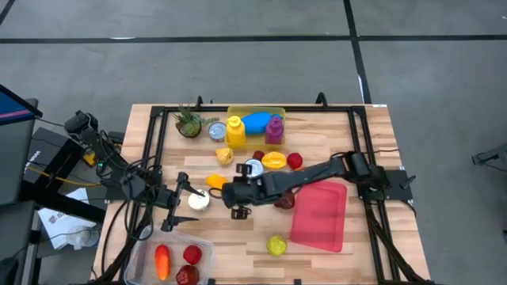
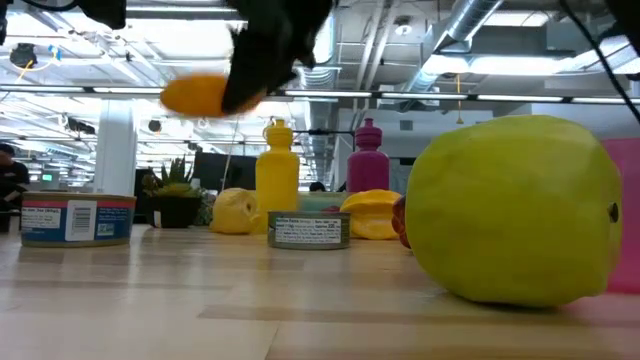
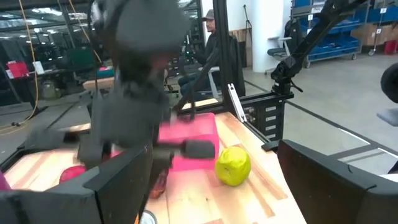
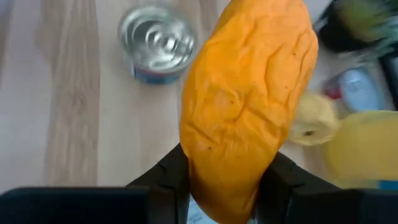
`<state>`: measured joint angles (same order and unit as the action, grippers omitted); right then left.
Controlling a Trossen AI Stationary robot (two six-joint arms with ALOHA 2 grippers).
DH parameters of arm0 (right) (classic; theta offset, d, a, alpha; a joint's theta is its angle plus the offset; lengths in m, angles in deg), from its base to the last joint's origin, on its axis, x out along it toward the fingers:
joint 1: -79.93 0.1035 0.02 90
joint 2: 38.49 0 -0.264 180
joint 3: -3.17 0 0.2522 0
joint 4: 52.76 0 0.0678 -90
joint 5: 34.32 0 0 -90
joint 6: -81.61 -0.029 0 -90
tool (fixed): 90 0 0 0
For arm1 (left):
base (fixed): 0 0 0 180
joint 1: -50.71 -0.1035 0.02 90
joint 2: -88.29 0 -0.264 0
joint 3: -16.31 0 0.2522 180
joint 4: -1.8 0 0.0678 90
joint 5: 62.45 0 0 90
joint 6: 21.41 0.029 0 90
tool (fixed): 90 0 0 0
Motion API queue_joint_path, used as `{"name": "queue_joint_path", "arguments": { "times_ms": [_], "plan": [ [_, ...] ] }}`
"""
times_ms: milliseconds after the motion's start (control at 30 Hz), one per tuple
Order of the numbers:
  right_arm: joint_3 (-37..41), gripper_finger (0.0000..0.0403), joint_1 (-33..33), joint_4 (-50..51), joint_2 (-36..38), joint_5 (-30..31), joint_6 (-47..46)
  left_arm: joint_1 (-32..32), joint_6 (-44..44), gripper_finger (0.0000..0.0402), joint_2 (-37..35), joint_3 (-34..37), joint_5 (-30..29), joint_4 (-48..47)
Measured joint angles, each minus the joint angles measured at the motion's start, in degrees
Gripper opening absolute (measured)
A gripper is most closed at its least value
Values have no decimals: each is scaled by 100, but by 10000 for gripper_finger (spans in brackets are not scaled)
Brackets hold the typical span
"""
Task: Pick & Place Food Item
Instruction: Put the left yellow mango into the white bin
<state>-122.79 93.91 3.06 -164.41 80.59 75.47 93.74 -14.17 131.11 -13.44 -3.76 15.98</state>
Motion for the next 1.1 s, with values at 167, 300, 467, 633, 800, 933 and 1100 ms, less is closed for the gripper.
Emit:
{"name": "queue_joint_path", "arguments": {
  "times_ms": [167, 300, 467, 633, 800, 933, 1100],
  "plan": [
    [-5, 113, 364, 121, 186, 503, -345, 2, 125, 337, -146, 0, -38, 122],
    [1, 113, 641, -6, 192, 987, -519, 2, 262, 337, -247, 0, -292, 256],
    [0, 113, 1003, -269, 191, 1893, -550, 2, 304, 337, -405, 0, -413, 254],
    [0, 113, 1295, -920, 191, 2794, -187, 2, 303, 337, -511, 0, -279, 447],
    [0, 113, 1380, -1622, 191, 3308, 387, -3, 284, 337, -368, 0, 338, 891],
    [0, 112, 1371, -2272, 191, 3369, 995, -176, 252, 337, -17, 0, 508, 1328],
    [4, 112, 1356, -2560, 191, 3626, 1301, -664, -17, 337, 362, -7, 621, 1801]
  ]
}}
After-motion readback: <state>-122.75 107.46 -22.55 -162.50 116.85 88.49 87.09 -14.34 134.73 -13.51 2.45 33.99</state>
